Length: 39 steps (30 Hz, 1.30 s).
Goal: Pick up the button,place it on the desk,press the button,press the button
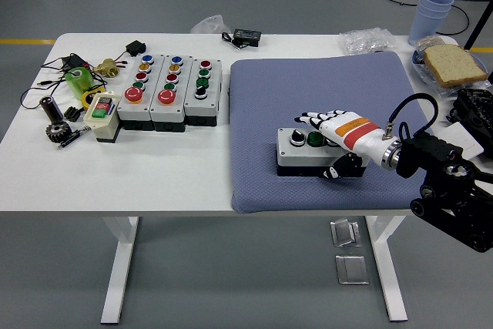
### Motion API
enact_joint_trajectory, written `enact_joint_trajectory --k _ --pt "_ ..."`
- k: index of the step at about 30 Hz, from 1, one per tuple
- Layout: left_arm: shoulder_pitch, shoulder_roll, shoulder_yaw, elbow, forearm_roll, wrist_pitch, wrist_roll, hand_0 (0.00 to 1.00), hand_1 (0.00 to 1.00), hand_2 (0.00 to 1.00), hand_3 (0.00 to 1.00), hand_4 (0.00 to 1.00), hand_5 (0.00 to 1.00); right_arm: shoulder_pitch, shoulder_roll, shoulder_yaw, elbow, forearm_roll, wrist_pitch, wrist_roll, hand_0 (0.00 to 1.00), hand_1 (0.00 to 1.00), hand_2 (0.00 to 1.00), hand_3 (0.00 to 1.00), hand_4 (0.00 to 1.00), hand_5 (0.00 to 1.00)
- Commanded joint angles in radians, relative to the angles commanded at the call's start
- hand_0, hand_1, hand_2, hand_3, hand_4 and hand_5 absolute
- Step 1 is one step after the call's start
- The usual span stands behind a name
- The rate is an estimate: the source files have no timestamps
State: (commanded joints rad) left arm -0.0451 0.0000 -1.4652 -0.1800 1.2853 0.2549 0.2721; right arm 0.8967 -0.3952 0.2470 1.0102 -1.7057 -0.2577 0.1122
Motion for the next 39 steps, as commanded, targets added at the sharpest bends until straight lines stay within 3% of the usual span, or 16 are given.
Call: enact_joint_trajectory --k 8,12,17,21,22,23,27,28,33,34,39 --pt "0.0 0.0 -0.001 0.0 0.0 0.001 0.0 0.539 0.419 0.422 0.412 0.256 0.457 -0.015 -0.035 0.04 0.063 0.014 -0.005 0.003 0.936 0.871 0.998 0.998 0.959 0.059" --pt "0.0 0.0 -0.004 0.0 0.002 0.0 -0.001 0.539 0.418 0.422 0.413 0.256 0.458 -0.038 -0.079 0.079 0.145 0.031 0.003 -0.004 0.937 0.872 0.998 0.998 0.962 0.055" --pt "-0.001 0.0 -0.005 0.0 0.002 0.0 -0.003 0.539 0.419 0.422 0.413 0.256 0.459 -0.143 -0.155 0.229 0.317 0.031 0.012 -0.04 0.919 0.869 0.998 0.998 0.955 0.042" --pt "0.002 0.0 -0.008 0.0 0.0 0.0 -0.004 0.539 0.419 0.422 0.413 0.256 0.459 -0.266 -0.199 0.388 0.468 0.056 -0.043 -0.104 0.919 0.869 0.998 0.998 0.955 0.042" --pt "0.002 0.0 -0.009 0.0 0.003 -0.001 -0.004 0.539 0.419 0.422 0.414 0.255 0.461 -0.289 -0.208 0.429 0.502 0.069 -0.068 -0.116 0.466 0.378 0.552 0.851 0.719 0.002" --pt "0.003 0.0 -0.01 0.0 0.006 -0.002 -0.003 0.539 0.419 0.422 0.414 0.255 0.461 -0.314 -0.217 0.468 0.539 0.092 -0.096 -0.13 0.466 0.378 0.552 0.851 0.719 0.002" --pt "0.005 0.0 -0.015 0.0 0.023 -0.005 -0.001 0.539 0.419 0.422 0.414 0.255 0.461 -0.36 -0.25 0.511 0.622 0.161 -0.128 -0.208 0.466 0.378 0.552 0.851 0.719 0.002" --pt "0.005 0.0 -0.016 0.0 0.025 -0.005 -0.001 0.538 0.418 0.421 0.416 0.256 0.463 -0.366 -0.254 0.511 0.631 0.156 -0.127 -0.221 0.252 0.022 0.268 0.716 0.691 0.002" --pt "0.006 0.0 -0.015 0.0 0.028 -0.007 0.0 0.538 0.418 0.421 0.416 0.256 0.463 -0.393 -0.268 0.503 0.668 0.098 -0.092 -0.342 0.252 0.022 0.268 0.716 0.691 0.002" --pt "0.006 0.0 -0.015 0.0 0.031 -0.007 0.0 0.538 0.418 0.421 0.417 0.256 0.462 -0.393 -0.267 0.502 0.667 0.088 -0.077 -0.375 0.174 0.002 0.219 0.701 0.576 0.002" --pt "0.002 0.0 -0.014 0.0 0.03 -0.008 0.0 0.538 0.418 0.421 0.417 0.256 0.462 -0.382 -0.258 0.492 0.649 0.064 -0.003 -0.505 0.174 0.002 0.219 0.701 0.576 0.002"
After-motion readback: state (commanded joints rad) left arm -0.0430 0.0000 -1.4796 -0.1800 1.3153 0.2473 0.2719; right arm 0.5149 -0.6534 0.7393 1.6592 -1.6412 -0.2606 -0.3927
